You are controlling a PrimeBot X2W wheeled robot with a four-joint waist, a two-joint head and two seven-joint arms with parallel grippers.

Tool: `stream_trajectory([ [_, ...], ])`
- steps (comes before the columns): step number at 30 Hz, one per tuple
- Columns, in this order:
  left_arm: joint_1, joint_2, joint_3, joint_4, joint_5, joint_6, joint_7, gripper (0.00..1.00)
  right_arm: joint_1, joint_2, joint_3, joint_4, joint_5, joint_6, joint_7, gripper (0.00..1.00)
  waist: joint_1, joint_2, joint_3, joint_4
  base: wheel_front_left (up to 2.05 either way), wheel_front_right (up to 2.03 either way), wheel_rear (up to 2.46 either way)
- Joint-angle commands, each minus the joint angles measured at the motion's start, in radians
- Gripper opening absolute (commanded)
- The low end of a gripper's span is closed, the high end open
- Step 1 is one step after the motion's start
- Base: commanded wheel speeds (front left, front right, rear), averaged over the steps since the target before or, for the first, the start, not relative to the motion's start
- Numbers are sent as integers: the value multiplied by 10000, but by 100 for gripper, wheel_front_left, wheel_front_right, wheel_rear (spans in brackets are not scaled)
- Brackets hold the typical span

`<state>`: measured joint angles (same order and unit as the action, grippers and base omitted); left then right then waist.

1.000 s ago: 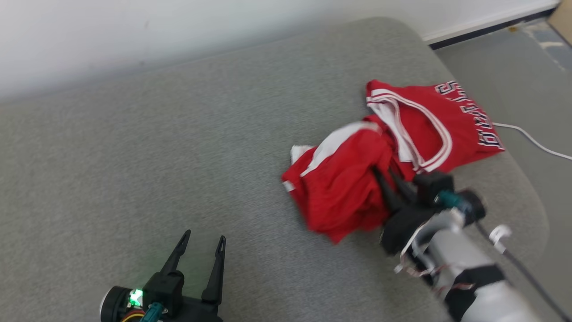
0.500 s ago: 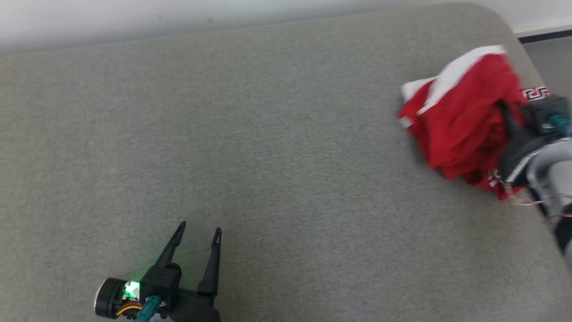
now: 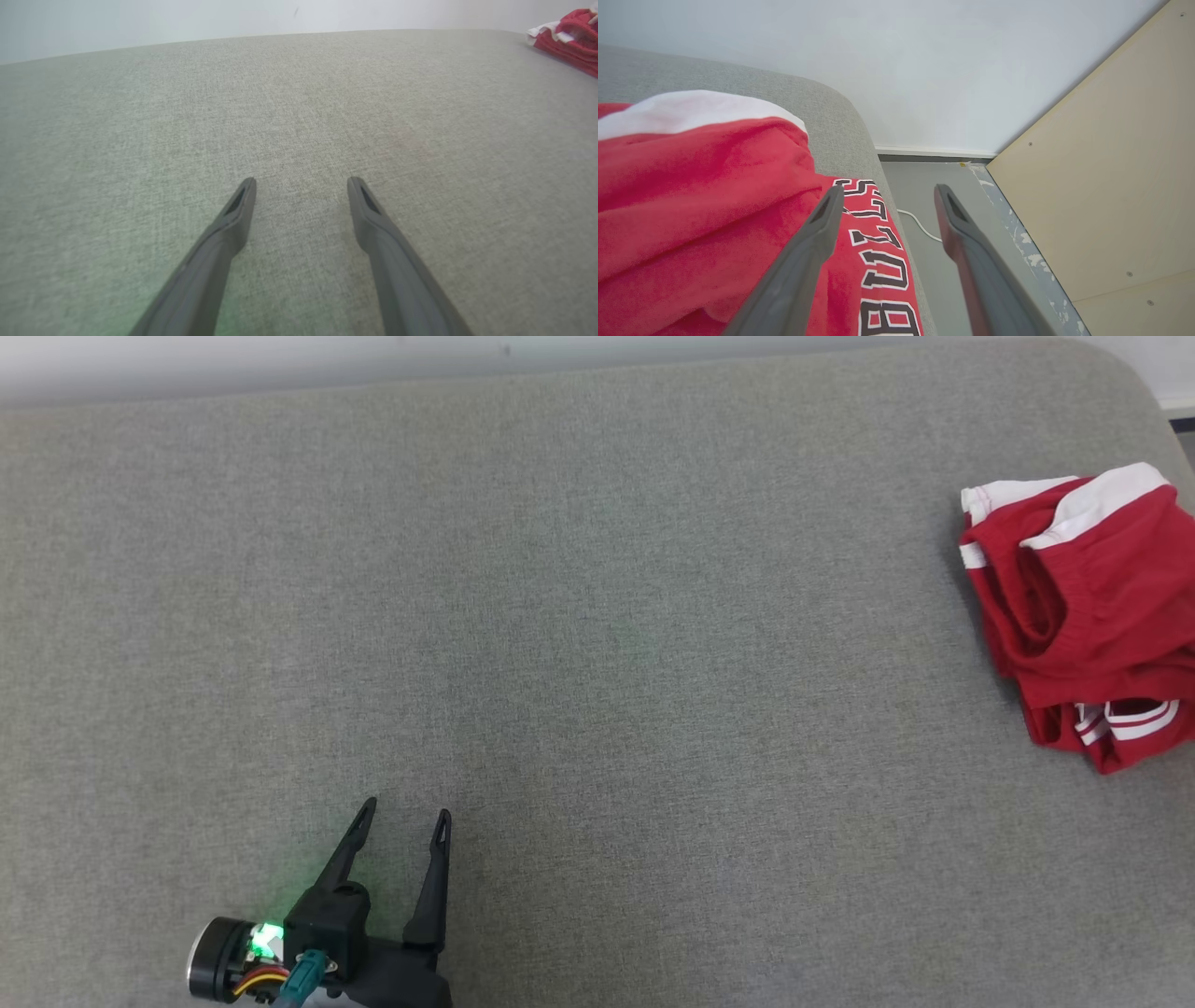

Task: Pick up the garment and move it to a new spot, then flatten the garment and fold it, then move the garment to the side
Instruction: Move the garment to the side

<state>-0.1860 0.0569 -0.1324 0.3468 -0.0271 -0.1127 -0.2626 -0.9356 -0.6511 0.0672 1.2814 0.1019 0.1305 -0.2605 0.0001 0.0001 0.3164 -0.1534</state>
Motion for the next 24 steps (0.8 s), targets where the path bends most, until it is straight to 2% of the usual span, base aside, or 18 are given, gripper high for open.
stream_trajectory([
  [1,-44,25,3,37,86,68,-28,100,258,-84,-247,-25,-145,-4,-35,100,-1,-1,-106,12,0,0,0],
  [3,-49,17,44,52,57,91,-28,100,520,117,-849,-600,-452,-4,-42,100,-1,-1,-268,39,0,0,0],
  [6,113,2,102,76,-74,163,-28,100,1326,757,-1659,-1844,-856,-4,-40,100,-1,-1,-564,104,0,0,0],
  [10,410,-28,207,46,-230,259,-28,100,2513,1961,-2365,-3813,-1364,-4,-46,100,-1,-1,-1019,262,0,0,0],
  [14,712,-48,372,-39,-422,372,-28,100,3827,3459,-2637,-5626,-1642,-4,-45,100,-1,-1,-1399,514,0,0,0],
  [18,947,-53,563,-73,-465,379,-28,100,4904,4527,-2524,-6660,-1488,-4,-48,100,-1,-1,-1729,874,0,0,0],
  [19,947,-53,563,-73,-465,379,-28,100,4904,4527,-2524,-6660,-1488,-4,-48,100,-1,-1,-1729,874,0,0,0],
  [24,1323,-60,670,-117,-500,378,-28,100,6130,5442,-2631,-7399,-1181,-4,-44,100,-1,-1,-2176,1372,0,0,0],
])
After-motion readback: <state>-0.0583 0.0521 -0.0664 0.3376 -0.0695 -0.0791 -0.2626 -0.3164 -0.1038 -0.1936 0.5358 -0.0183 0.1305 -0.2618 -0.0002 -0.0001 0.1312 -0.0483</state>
